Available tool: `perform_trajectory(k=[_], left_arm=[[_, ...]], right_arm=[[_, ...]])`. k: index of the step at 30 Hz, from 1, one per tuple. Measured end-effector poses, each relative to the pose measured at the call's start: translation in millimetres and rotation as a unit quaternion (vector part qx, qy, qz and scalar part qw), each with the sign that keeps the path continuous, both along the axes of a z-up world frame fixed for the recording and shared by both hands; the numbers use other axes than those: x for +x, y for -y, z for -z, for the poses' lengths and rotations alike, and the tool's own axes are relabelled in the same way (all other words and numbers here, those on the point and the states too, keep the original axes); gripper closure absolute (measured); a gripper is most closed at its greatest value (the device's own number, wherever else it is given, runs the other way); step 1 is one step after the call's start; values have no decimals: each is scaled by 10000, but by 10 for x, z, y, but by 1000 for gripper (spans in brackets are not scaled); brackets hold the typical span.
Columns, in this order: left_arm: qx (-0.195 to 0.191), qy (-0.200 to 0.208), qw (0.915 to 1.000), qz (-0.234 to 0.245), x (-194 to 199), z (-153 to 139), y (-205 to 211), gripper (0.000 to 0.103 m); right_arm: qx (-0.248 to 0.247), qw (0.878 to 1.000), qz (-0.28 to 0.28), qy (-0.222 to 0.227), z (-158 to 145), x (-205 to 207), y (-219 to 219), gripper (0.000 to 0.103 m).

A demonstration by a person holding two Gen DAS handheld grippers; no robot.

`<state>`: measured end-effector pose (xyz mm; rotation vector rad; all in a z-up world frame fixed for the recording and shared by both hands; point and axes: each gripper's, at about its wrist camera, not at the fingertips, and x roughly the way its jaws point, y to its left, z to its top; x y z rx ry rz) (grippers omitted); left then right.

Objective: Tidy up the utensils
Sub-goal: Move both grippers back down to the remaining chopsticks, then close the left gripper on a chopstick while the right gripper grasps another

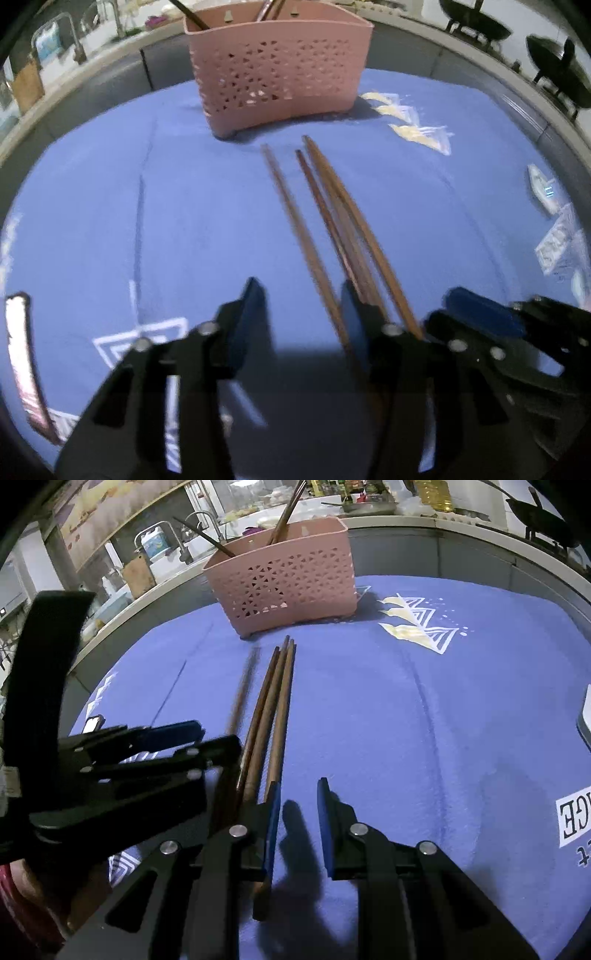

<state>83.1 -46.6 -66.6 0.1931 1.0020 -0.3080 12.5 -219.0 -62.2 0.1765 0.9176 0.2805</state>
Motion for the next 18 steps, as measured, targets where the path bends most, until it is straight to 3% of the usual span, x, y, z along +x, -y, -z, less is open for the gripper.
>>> perform_trajectory(k=[2,6,9,13,18], left_arm=[[-47,-32,10000,8,8,-6,-49,73],[-184,-120,9998,-34,40,-7,-201,90],[-247,-143,9996,-30,30,-10,-317,95],[-254,-166,9995,28,-33,4,-528,96],[-259,-236,9994,68,-190,-10,-844,93]], right_arm=[[13,10000,-40,38,-23,-24,-17,82],[-121,9996,-232,108,-30,-36,-120,82],[-304,9988,-389,53,45,-21,-230,82],[-541,9979,-349,23,67,-18,-185,91],[-631,9978,-200,-61,76,-76,18,91]])
